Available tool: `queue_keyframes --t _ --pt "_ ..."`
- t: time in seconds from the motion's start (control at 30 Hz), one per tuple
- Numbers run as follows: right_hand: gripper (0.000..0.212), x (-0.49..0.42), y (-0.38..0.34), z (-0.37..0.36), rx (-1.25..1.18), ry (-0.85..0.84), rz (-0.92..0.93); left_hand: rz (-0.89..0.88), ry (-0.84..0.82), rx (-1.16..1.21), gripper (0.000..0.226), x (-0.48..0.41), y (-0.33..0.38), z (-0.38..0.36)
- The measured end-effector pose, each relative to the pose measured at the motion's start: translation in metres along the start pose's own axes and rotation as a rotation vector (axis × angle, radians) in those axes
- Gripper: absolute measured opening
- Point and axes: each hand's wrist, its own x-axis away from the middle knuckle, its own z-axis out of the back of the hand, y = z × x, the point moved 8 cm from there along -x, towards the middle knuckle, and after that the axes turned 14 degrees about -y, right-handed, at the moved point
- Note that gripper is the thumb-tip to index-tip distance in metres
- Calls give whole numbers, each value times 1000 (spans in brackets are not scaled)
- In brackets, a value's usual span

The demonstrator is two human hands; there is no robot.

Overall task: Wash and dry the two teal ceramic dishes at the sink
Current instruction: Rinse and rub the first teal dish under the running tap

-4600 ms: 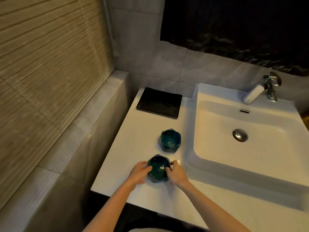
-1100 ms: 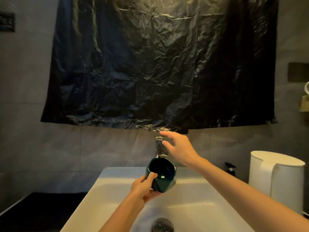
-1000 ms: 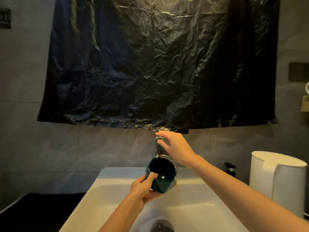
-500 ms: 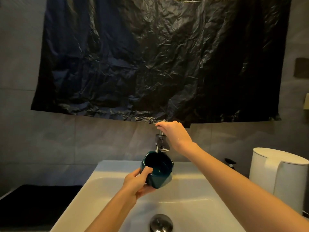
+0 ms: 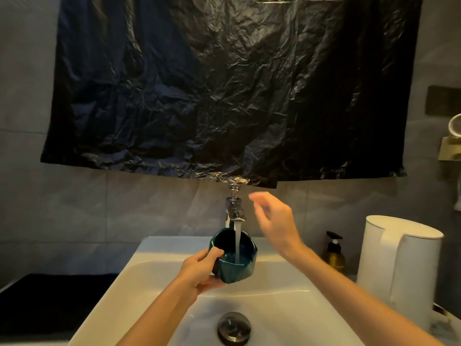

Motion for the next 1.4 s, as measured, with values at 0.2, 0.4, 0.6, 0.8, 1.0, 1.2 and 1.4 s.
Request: queue_keyframes --t 0.2,0.4,0.6,0.8,1.0,1.2,1.4 --pt "39 75 -10 -49 469 -462 248 -47 41 -58 41 2 3 -1" --pt "63 69 -19 -94 596 -801 261 -44 -8 -190 39 6 4 -11" --pt "76 70 -4 -95 817 -676 359 -54 5 -193 35 5 5 -8" --pt "64 70 -8 -102 801 -693 362 -56 -12 -285 36 3 5 -9" --pt "44 75 -19 -96 769 -653 323 -68 9 -319 40 2 6 -6" --pt "65 73 1 -102 896 -610 299 -86 -3 -350 39 2 10 -6" --pt "44 80 -17 -100 655 -603 286 -103 16 -352 44 2 9 -2"
